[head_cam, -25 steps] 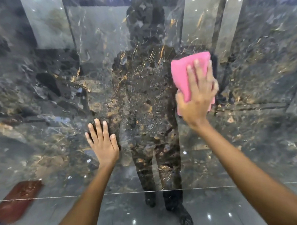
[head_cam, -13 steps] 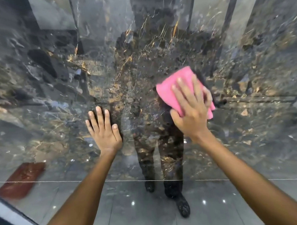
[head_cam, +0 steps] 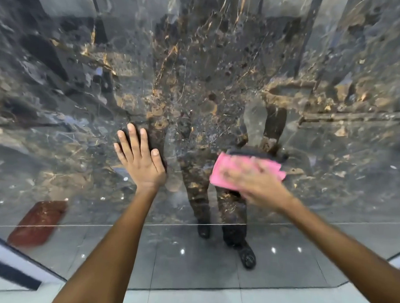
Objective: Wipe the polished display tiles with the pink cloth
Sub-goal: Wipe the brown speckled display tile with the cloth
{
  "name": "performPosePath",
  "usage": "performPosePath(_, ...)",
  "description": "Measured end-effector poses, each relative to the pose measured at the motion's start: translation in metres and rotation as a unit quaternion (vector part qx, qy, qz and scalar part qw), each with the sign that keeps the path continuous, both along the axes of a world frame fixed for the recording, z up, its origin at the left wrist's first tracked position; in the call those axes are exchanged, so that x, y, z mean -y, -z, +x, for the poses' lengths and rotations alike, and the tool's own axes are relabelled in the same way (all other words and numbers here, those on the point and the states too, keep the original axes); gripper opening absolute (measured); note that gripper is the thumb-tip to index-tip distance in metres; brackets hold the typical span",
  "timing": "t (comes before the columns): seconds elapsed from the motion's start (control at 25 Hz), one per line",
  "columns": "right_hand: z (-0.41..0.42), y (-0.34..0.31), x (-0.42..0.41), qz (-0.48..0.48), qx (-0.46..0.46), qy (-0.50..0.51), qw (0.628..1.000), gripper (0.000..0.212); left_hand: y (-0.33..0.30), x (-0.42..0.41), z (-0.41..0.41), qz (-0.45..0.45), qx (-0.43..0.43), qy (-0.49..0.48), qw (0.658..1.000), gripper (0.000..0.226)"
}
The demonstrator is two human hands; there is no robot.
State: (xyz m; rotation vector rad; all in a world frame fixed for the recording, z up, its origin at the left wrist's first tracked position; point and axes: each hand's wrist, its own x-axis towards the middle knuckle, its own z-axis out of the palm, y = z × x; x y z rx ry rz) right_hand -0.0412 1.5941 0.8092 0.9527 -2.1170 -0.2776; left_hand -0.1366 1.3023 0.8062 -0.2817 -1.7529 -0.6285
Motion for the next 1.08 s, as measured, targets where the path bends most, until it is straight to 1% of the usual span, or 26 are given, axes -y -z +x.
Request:
performPosePath(0.04, -0.002, -0.036, -0.011, -0.067, -0.019, 0.022, 0.997, 0.057, 0.001, 0.0, 0.0, 0.0, -0.001, -0.001, 1.0, 0.053)
performPosePath(0.08, -0.01, -0.059, -0.022, -0.154, -0.08, 0.061, 0.983, 0.055, 0.002, -0.001, -0.001, 0.001, -0.003, -0.004, 1.0, 0.053)
performPosePath(0.12, -0.016, -0.064, -0.024, -0.243, -0.125, 0.119, 0.955, 0.057, 0.003, -0.001, -0.001, 0.003, -0.005, -0.006, 1.0, 0.053)
performPosePath(0.16, -0.017, -0.05, -0.022, -0.293, -0.156, 0.151, 0.931, 0.061, 0.003, -0.001, -0.001, 0.005, -0.005, -0.007, 1.0, 0.053)
performPosePath(0.2, -0.017, -0.015, -0.017, -0.277, -0.161, 0.17, 0.932, 0.066, 0.004, -0.001, -0.001, 0.005, -0.006, -0.007, 1.0, 0.053)
performPosePath(0.24, -0.013, 0.031, -0.008, -0.208, -0.134, 0.183, 0.951, 0.073, 0.004, -0.001, -0.001, 0.002, -0.008, -0.009, 1.0, 0.053)
performPosePath(0.28, -0.008, 0.075, -0.001, -0.08, -0.09, 0.17, 0.978, 0.082, 0.003, -0.001, -0.002, -0.001, -0.007, -0.012, 1.0, 0.053)
performPosePath(0.32, -0.002, 0.107, 0.0, 0.059, -0.037, 0.149, 0.986, 0.095, 0.002, 0.0, -0.002, -0.002, -0.006, -0.014, 1.0, 0.053)
performPosePath(0.36, 0.005, 0.122, -0.001, 0.153, 0.011, 0.133, 0.979, 0.107, 0.002, 0.0, -0.002, -0.002, -0.006, -0.013, 1.0, 0.053)
performPosePath(0.4, 0.008, 0.123, -0.002, 0.181, 0.029, 0.109, 0.977, 0.111, 0.003, 0.0, -0.003, -0.002, -0.01, -0.01, 1.0, 0.053)
performPosePath(0.44, 0.009, 0.111, 0.001, 0.163, 0.029, 0.092, 0.982, 0.109, 0.005, 0.0, -0.002, -0.002, -0.015, -0.009, 1.0, 0.053)
performPosePath(0.48, 0.008, 0.087, 0.009, 0.107, 0.031, 0.083, 0.99, 0.101, 0.005, -0.001, -0.002, -0.004, -0.018, -0.012, 1.0, 0.053)
performPosePath(0.52, 0.002, 0.059, 0.02, 0.021, 0.014, 0.069, 0.997, 0.086, 0.004, -0.001, -0.004, -0.006, -0.014, -0.014, 1.0, 0.053)
performPosePath(0.6, -0.015, 0.014, 0.047, -0.16, -0.034, 0.069, 0.984, 0.058, 0.001, 0.0, -0.004, -0.01, -0.001, -0.013, 1.0, 0.053)
performPosePath(0.64, -0.024, 0.006, 0.063, -0.186, -0.063, 0.094, 0.976, 0.057, 0.002, 0.0, -0.004, -0.01, 0.0, -0.011, 1.0, 0.053)
performPosePath(0.68, -0.031, 0.009, 0.079, -0.154, -0.094, 0.121, 0.976, 0.065, 0.003, 0.001, -0.003, -0.008, 0.001, -0.012, 1.0, 0.053)
performPosePath(0.72, -0.036, 0.03, 0.091, -0.051, -0.116, 0.143, 0.982, 0.08, 0.005, 0.0, -0.002, -0.005, 0.001, -0.013, 1.0, 0.053)
performPosePath(0.76, -0.034, 0.062, 0.1, 0.11, -0.088, 0.149, 0.979, 0.096, 0.006, 0.0, -0.002, -0.002, 0.003, -0.012, 1.0, 0.053)
performPosePath(0.8, -0.028, 0.096, 0.101, 0.278, -0.02, 0.142, 0.95, 0.105, 0.005, 0.0, -0.002, -0.001, 0.005, -0.007, 1.0, 0.053)
performPosePath(0.84, -0.02, 0.118, 0.095, 0.39, 0.031, 0.144, 0.909, 0.104, 0.002, 0.001, -0.001, -0.004, 0.008, -0.003, 1.0, 0.053)
performPosePath(0.88, -0.013, 0.131, 0.085, 0.443, 0.06, 0.142, 0.883, 0.098, -0.004, 0.003, 0.001, -0.011, 0.014, -0.003, 1.0, 0.053)
performPosePath(0.92, -0.007, 0.131, 0.071, 0.449, 0.075, 0.114, 0.883, 0.093, -0.008, 0.006, 0.003, -0.021, 0.022, -0.002, 1.0, 0.054)
performPosePath(0.96, -0.007, 0.124, 0.054, 0.412, 0.079, 0.071, 0.905, 0.094, -0.005, 0.01, 0.007, -0.039, 0.028, 0.005, 0.999, 0.055)
performPosePath(1.0, -0.008, 0.113, 0.033, 0.328, 0.059, 0.052, 0.942, 0.098, 0.006, 0.014, 0.015, -0.066, 0.034, 0.015, 0.997, 0.057)
performPosePath(1.04, -0.005, 0.093, 0.011, 0.236, 0.05, 0.077, 0.967, 0.097, 0.022, 0.016, 0.026, -0.094, 0.043, 0.026, 0.994, 0.059)
performPosePath(1.08, 0.002, 0.069, -0.011, 0.141, 0.037, 0.113, 0.983, 0.086, 0.04, 0.014, 0.035, -0.123, 0.061, 0.026, 0.99, 0.06)
